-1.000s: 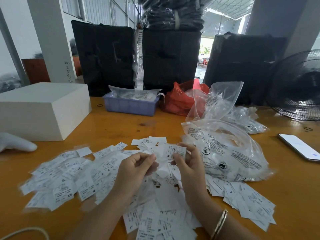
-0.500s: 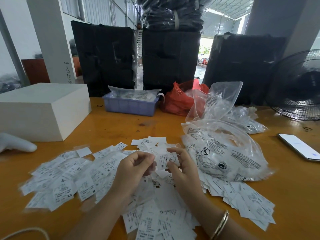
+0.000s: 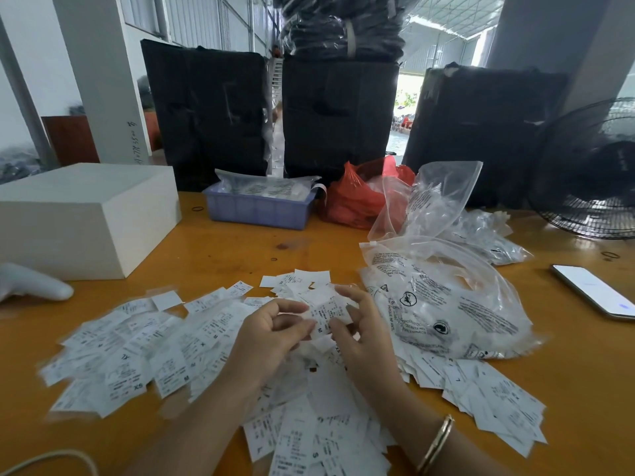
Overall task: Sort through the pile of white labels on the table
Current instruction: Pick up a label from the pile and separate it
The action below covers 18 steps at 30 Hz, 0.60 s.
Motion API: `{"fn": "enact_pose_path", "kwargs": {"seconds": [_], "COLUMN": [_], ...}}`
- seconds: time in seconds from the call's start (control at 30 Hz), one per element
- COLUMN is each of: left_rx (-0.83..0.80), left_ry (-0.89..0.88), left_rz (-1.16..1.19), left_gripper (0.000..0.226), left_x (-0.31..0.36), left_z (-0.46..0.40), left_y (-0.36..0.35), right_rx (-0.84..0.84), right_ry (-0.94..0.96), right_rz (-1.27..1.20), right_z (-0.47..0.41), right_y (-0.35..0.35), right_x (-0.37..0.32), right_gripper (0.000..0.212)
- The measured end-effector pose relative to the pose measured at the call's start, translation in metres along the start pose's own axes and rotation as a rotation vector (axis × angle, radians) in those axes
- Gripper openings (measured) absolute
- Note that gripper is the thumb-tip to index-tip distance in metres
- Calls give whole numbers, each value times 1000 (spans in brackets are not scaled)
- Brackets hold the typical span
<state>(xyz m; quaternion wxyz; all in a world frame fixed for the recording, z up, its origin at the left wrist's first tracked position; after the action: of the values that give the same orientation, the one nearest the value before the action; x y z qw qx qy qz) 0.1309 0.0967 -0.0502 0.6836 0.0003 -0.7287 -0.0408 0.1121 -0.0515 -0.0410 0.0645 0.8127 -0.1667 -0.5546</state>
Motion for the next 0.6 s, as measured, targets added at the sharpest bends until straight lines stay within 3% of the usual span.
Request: {"fn": "enact_pose_path", "kwargs": {"seconds": [0.27, 0.43, 0.6], "left_rx": [44, -1, 44], "left_ry": [-66, -82, -102], "left_rz": [-19, -72, -105], "left_gripper": [19, 19, 19], "left_x": [3, 4, 6], "left_z": [0, 2, 2], "left_y": [3, -1, 3], "right_rx": [77, 29, 27], "right_ry": [-24, 49, -32], "right_rz": [-146, -60, -125], "right_z": [0, 1, -1], "right_y": [6, 3, 3], "right_x": [-2, -9, -3], "right_gripper": [21, 22, 19]}}
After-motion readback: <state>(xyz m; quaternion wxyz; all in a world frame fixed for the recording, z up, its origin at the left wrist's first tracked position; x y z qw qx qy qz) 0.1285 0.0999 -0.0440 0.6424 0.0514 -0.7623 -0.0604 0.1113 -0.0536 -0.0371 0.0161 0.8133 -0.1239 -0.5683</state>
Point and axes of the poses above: each hand's wrist, its own z-axis away from the middle knuckle, its own y-axis out of the back of the hand, x = y × z, the point moved 7 cm from there along -z, towards the middle knuckle, and after that the axes turned 1 degree about z, right-handed, at the moved point
